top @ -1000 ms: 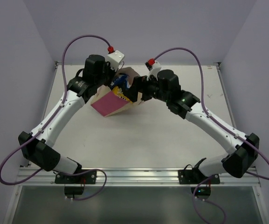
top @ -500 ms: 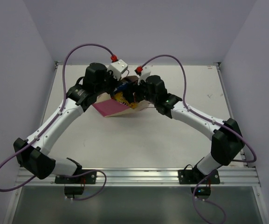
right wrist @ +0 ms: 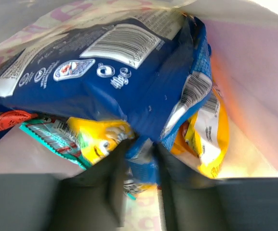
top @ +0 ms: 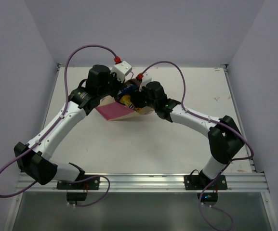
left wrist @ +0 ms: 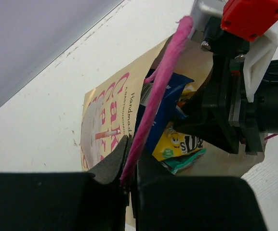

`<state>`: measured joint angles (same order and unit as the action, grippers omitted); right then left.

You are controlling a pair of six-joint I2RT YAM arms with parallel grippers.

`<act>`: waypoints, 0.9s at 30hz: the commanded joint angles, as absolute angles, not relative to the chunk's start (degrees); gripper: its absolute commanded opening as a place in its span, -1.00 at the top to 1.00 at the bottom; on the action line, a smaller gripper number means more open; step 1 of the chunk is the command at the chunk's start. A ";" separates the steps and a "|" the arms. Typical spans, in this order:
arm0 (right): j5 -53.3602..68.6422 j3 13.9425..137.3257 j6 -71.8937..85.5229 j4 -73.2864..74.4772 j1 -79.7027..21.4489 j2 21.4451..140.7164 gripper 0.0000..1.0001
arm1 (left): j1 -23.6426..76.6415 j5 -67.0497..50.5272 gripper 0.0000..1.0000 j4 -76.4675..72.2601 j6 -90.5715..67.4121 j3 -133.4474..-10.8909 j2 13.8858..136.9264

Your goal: Take the snacks out of the paper bag

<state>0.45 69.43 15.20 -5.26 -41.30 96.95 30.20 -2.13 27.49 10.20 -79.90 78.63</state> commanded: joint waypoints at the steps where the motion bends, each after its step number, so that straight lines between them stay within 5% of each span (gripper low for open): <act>1: -2.72 68.47 13.72 -7.74 -41.13 93.96 0.48 | 30.41 -1.32 1.00 25.84 9.76 -81.21 77.61; 3: -2.64 68.38 13.19 -6.95 -41.05 92.21 0.78 | 30.32 -0.88 1.00 26.28 9.93 -81.21 77.96; 10: 1.22 66.89 11.25 -3.61 -41.13 87.28 1.00 | 30.32 -0.26 1.00 25.40 10.11 -79.81 77.96; 19: 0.80 62.06 12.30 -0.89 -40.52 74.38 1.00 | 30.41 2.19 1.00 24.17 10.11 -77.70 78.05; 27: -2.54 51.95 16.87 4.04 -27.35 55.29 1.00 | 30.32 1.06 1.00 23.47 10.37 -76.47 77.26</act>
